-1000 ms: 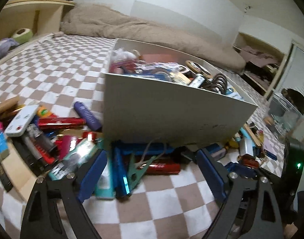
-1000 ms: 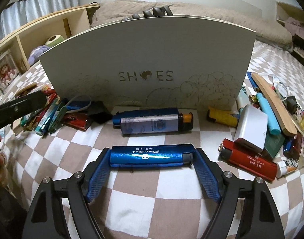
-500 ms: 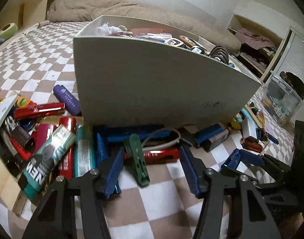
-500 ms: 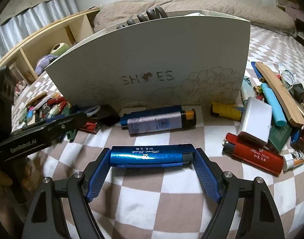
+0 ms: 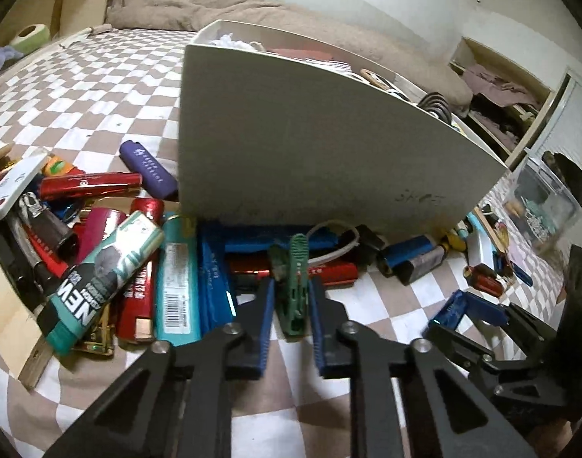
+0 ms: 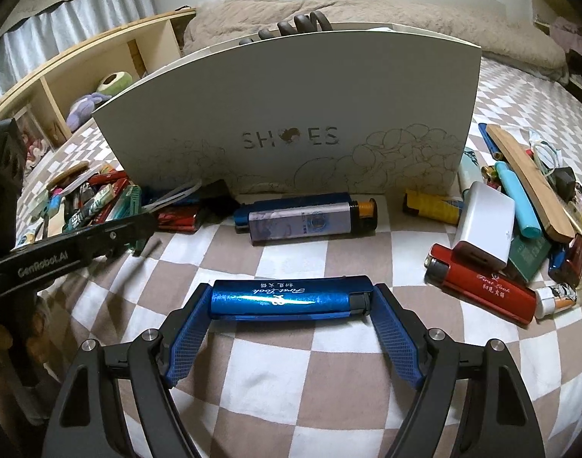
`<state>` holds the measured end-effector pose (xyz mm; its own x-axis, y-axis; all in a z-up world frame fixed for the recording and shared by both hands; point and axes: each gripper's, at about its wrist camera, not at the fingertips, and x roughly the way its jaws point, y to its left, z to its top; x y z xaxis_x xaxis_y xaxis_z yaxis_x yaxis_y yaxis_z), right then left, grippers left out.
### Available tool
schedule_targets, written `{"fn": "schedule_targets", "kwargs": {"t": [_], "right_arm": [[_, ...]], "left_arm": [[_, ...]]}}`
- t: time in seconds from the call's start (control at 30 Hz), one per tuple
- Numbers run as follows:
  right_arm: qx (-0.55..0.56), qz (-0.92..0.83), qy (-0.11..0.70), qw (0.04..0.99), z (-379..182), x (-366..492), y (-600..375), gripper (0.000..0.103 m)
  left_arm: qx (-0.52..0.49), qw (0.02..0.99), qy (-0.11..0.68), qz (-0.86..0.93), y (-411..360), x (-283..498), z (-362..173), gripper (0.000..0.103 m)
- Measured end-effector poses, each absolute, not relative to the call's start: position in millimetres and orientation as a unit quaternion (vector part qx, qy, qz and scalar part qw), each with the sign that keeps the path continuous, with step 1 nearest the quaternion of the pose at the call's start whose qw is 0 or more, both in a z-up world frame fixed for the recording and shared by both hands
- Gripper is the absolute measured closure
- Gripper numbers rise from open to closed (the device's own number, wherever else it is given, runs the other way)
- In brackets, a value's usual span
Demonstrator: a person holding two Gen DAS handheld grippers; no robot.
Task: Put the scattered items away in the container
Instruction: 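Close the left tool on the green clothespin while the right lifts the blue lighter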
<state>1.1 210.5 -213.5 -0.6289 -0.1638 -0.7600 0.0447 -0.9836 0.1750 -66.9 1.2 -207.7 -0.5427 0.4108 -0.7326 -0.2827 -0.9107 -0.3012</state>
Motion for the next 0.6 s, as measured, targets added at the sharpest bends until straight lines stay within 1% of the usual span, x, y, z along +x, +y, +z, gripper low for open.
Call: {"fn": "schedule_targets", "kwargs": {"t": [0.27, 0.6], "right_arm": [[0.427, -0.9, -0.063, 0.06, -213, 2, 205, 0.02], [0.426, -0.903, -0.03, 0.054, -214, 9, 195, 0.02]], "left_arm": [[-0.439, 0.19, -0.075, 0.875, 2, -64, -207, 0.093], [-0.44, 0.181, -0.053, 0.878, 2, -54, -203, 0.093]]}}
